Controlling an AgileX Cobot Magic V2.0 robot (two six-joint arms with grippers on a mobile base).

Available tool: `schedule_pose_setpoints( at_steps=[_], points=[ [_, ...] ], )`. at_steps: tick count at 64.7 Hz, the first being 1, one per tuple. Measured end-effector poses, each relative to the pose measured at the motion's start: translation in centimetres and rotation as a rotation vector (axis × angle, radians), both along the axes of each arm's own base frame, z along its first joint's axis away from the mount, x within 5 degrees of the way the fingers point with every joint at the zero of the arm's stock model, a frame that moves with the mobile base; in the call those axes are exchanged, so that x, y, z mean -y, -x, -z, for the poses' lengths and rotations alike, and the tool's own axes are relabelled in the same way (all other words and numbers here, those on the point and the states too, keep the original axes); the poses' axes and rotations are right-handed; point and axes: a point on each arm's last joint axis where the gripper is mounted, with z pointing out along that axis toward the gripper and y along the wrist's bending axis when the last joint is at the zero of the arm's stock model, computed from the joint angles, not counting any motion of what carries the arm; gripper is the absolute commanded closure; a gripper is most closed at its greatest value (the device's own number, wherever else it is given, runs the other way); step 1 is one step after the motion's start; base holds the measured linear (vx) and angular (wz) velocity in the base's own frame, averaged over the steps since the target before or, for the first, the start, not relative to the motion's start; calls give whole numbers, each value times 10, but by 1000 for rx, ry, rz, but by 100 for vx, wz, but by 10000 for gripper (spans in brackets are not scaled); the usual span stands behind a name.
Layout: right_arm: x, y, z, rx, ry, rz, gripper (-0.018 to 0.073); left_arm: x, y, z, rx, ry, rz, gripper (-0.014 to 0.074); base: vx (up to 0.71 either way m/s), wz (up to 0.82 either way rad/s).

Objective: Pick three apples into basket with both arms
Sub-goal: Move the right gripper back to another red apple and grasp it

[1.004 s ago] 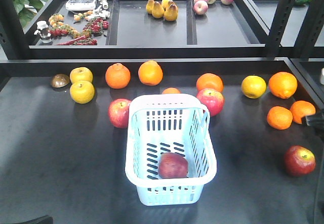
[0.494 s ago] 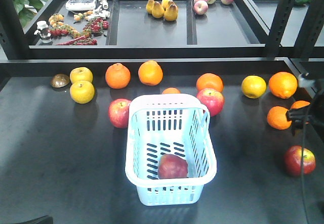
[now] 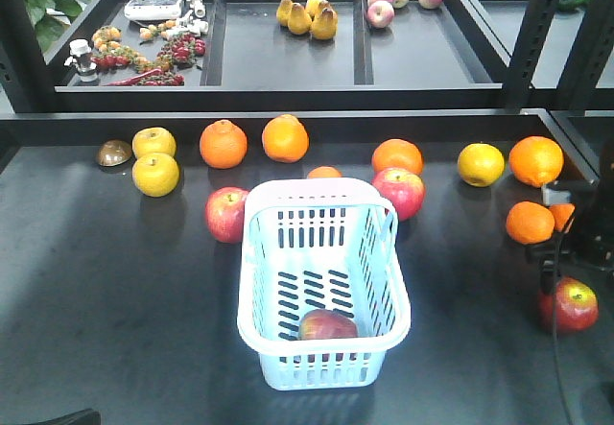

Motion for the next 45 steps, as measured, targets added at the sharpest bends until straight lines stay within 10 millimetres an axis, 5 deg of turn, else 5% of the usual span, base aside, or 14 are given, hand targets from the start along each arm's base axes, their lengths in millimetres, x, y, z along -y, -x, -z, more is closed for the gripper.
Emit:
schedule_pose_setpoints(
  at_steps=[24,45],
  points=[
    [0,-1,26,-49,-10,-11,36,0,0,0,0,0,0,603,0,0],
    [-5,-2,21,-29,-78,-50,453,0,0,0,0,0,0,603,0,0]
  ],
)
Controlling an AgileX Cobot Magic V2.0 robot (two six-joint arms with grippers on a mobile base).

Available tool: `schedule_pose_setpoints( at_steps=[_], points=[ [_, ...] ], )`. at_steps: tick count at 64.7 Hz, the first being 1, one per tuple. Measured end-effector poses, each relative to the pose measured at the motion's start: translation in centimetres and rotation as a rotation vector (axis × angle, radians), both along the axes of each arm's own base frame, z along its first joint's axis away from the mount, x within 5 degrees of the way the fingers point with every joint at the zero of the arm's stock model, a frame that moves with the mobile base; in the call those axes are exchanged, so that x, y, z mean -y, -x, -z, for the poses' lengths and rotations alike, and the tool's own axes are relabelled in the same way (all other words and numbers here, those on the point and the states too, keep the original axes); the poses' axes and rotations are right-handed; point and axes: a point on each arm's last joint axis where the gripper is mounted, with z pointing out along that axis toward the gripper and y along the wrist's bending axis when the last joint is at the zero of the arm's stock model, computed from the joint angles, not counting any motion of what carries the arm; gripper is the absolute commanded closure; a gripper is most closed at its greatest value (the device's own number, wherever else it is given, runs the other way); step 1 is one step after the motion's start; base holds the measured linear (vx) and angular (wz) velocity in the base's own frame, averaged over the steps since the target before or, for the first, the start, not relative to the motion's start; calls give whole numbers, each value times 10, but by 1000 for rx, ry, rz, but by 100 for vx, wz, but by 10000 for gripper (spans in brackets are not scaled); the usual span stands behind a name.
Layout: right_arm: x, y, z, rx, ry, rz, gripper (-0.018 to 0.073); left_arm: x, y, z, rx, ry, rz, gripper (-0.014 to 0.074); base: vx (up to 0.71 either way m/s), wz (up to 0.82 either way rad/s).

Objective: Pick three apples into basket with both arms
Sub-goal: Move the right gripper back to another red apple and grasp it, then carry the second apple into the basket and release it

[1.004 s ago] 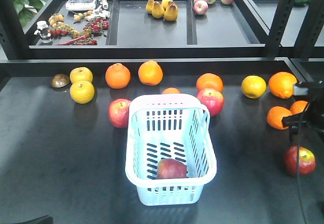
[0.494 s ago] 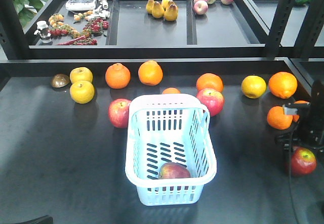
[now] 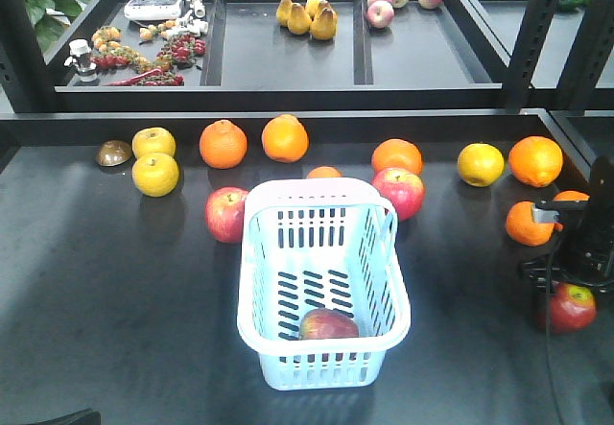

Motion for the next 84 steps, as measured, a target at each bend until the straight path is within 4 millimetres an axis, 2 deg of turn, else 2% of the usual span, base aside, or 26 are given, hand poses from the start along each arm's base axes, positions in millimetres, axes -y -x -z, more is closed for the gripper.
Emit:
schedule_pose_setpoints(
  at_steps=[9,22,30,35,48,54,61,70,75,84],
  points=[
    [-6,-1,-25,67,-52,-14,571,0,0,0,0,0,0,603,0,0],
    [-18,11,-93,196,-127,-51,562,0,0,0,0,0,0,603,0,0],
    [-34,35,-127,269,-191,-101,562,0,0,0,0,0,0,603,0,0],
    [-50,54,-141,303,-243,-148,562,0,0,0,0,0,0,603,0,0],
    [-112,104,-182,462,-399,-321,562,0,0,0,0,0,0,603,0,0],
    [-145,118,-187,499,-473,-403,562,0,0,0,0,0,0,603,0,0],
    [-182,125,-182,521,-519,-496,558,0,0,0,0,0,0,603,0,0],
    [-210,119,-168,542,-524,-530,503,0,0,0,0,0,0,603,0,0],
    [-218,114,-157,537,-521,-528,419,0,0,0,0,0,0,603,0,0],
    [-226,108,-143,510,-532,-534,162,0,0,0,0,0,0,603,0,0]
  ],
)
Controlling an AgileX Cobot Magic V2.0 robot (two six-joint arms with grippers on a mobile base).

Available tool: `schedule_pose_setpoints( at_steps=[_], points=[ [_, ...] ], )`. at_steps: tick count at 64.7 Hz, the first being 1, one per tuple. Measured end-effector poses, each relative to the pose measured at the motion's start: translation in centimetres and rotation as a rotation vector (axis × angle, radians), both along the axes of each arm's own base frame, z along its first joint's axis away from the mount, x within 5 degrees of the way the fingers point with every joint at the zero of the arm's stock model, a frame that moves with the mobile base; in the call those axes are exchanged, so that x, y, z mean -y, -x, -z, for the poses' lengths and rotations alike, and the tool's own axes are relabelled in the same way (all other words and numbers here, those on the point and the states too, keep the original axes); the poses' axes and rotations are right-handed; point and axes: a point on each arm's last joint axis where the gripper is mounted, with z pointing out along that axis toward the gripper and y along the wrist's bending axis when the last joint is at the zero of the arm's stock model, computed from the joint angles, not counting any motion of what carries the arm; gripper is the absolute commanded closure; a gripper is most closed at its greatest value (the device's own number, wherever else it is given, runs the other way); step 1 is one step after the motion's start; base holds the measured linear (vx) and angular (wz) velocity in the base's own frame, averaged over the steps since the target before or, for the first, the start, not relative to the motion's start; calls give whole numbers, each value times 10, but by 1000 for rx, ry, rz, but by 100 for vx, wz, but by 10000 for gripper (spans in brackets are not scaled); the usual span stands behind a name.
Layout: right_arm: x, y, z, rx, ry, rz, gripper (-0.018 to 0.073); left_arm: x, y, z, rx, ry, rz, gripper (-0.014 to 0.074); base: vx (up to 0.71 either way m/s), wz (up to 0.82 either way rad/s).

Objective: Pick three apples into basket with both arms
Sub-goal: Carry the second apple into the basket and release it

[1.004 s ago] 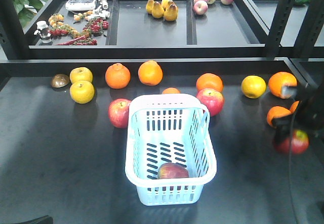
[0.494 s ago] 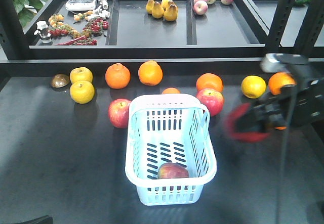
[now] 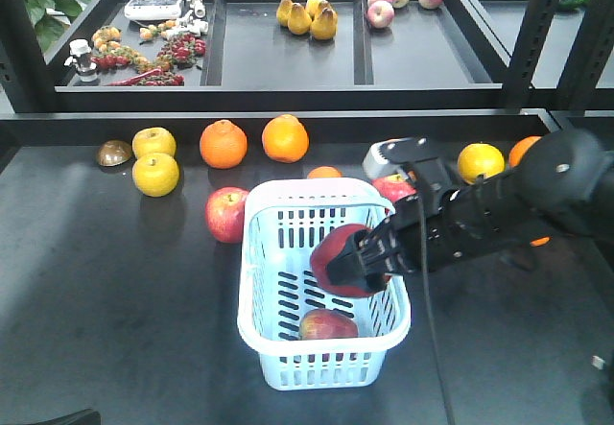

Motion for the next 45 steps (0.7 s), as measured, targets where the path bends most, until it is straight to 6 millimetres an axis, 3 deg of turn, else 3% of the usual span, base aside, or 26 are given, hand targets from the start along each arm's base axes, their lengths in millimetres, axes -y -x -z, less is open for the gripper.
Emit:
schedule_pose_setpoints(
  at_steps=[5,10,18,32,40,45],
  points=[
    [-1,-3,4,3,-1,2,23,0,0,0,0,0,0,603,0,0],
    [-1,-5,6,8,0,8,-62,0,0,0,0,0,0,603,0,0],
    [-2,-7,6,20,-11,27,-87,0,0,0,0,0,0,603,0,0],
    [-2,-8,5,27,-18,36,23,0,0,0,0,0,0,603,0,0],
    [-2,-5,5,8,-16,13,173,0,0,0,0,0,0,603,0,0],
    [-1,2,1,-6,5,-28,325,0,0,0,0,0,0,603,0,0]
  ],
)
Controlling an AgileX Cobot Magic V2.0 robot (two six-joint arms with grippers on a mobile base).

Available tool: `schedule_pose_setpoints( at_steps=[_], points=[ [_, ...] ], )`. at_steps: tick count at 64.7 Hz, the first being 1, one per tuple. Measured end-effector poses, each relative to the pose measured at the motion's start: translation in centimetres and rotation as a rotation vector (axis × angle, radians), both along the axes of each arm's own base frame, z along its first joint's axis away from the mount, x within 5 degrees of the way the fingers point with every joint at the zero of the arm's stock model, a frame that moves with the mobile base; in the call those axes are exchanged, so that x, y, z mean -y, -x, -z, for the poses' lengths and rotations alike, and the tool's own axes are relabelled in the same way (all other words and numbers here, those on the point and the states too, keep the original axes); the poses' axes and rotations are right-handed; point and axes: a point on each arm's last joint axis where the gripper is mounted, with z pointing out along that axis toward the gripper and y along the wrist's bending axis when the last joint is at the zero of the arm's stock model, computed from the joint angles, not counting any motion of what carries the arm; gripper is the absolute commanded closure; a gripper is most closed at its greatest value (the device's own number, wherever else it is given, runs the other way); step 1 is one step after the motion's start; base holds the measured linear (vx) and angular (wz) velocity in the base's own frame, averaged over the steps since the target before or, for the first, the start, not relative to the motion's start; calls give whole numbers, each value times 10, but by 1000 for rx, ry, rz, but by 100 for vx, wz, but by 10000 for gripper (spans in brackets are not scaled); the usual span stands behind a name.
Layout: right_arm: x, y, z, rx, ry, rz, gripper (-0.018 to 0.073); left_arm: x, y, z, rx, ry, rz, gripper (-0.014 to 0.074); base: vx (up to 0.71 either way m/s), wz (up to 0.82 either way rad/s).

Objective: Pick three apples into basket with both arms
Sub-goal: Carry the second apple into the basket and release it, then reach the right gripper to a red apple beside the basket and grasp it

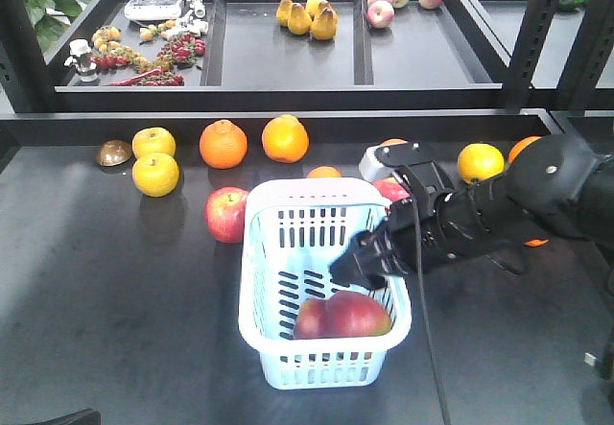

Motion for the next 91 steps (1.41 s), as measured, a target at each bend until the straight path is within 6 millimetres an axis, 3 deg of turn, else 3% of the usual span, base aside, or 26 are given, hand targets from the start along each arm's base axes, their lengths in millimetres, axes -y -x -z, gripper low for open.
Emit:
schedule_pose_setpoints(
  at_steps=[8,16,28,44,53,64,75,81,91],
  points=[
    [9,14,-15,-21,55,-21,577,0,0,0,0,0,0,603,0,0],
    [35,27,-32,-27,151,33,568,0,0,0,0,0,0,603,0,0],
    [102,39,-58,3,328,266,567,0,0,0,0,0,0,603,0,0],
    [187,45,-64,-34,403,620,549,0,0,0,0,0,0,603,0,0],
    [221,44,-52,-102,444,724,457,0,0,0,0,0,0,603,0,0],
    [255,38,-22,-244,488,816,209,0,0,0,0,0,0,603,0,0],
    [276,33,8,-380,512,902,-26,0,0,0,0,0,0,603,0,0],
    [282,31,20,-427,529,918,-85,0,0,0,0,0,0,603,0,0],
    [287,26,37,-476,546,943,-94,0,0,0,0,0,0,603,0,0]
  ],
)
